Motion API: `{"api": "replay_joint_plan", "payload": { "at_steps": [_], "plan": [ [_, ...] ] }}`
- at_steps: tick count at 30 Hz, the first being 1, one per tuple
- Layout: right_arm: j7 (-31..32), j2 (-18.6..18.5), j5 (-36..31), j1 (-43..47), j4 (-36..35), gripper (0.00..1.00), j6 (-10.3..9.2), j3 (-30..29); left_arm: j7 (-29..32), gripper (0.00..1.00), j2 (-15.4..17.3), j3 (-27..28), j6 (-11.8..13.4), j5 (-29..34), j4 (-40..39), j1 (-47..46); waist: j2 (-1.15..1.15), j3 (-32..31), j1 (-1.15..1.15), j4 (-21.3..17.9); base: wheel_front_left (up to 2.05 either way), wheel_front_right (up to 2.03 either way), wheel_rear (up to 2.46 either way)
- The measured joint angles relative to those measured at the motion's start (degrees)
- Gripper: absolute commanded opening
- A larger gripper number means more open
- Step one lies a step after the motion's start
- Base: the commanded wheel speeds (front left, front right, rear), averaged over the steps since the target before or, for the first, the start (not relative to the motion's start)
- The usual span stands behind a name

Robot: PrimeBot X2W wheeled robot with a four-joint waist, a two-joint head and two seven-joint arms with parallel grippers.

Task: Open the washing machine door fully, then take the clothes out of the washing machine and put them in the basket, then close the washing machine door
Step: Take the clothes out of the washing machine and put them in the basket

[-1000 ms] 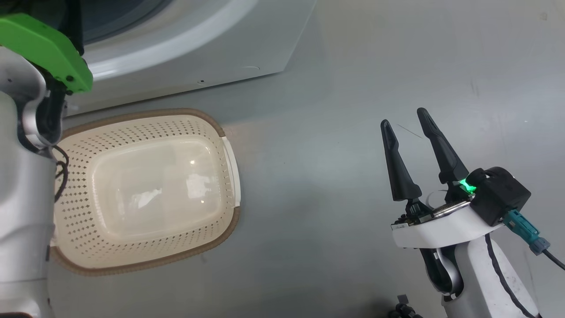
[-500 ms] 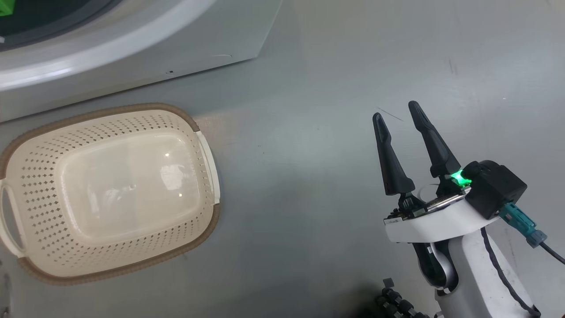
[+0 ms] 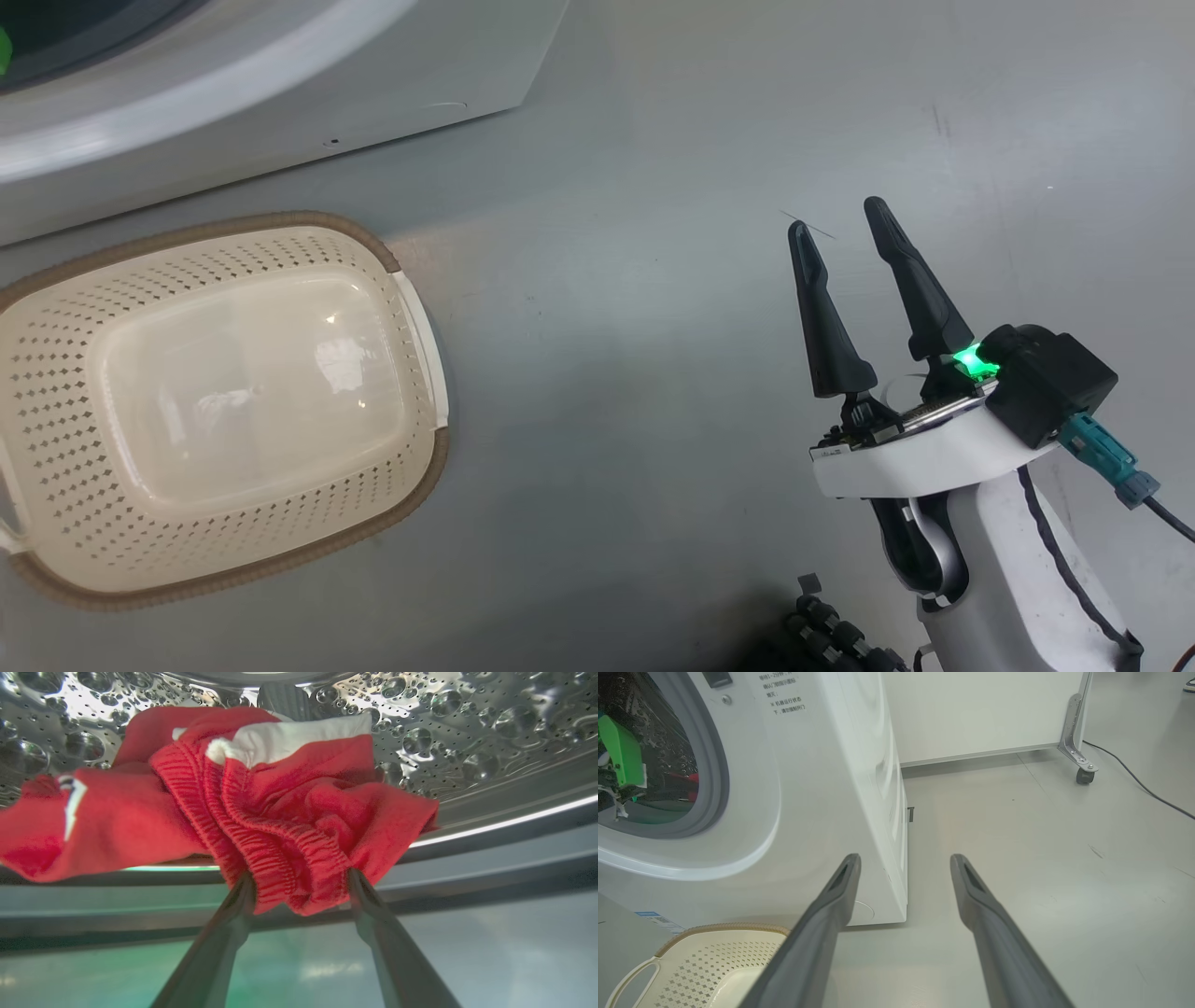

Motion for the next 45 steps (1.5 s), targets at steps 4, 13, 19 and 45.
{"api": "replay_joint_plan", "payload": {
  "at_steps": [4, 13, 19, 45],
  "plan": [
    [0.0, 0.0, 0.1, -0.5, 0.0, 1.0, 0.0, 0.0, 0.4, 0.72, 0.3, -0.1, 0.0, 0.0, 0.5, 0.0, 0.0, 0.3, 0.0, -0.1, 0.0, 0.0, 0.0],
    [0.0, 0.0, 0.1, -1.2, 0.1, 1.0, 0.0, 0.0, 0.4, 0.0, 0.5, -0.9, -0.1, 0.2, 1.5, -1.0, 0.0, 0.8, 0.0, -0.1, 0.0, 0.0, 0.0],
    [0.0, 0.0, 0.1, -1.5, 0.3, 1.0, 0.0, -0.5, -1.8, 0.0, 0.3, -1.2, -1.0, 0.3, 1.8, -1.1, 0.0, 0.8, 0.0, 0.2, 0.0, 0.0, 0.0],
    [0.0, 0.0, -5.2, -1.5, 2.1, 1.0, 0.0, -4.0, -25.6, 0.0, -7.1, -0.1, -5.1, -1.4, -4.1, 8.2, 0.0, -4.8, -0.01, 5.9, 0.0, 0.0, 0.0]
  ]
}}
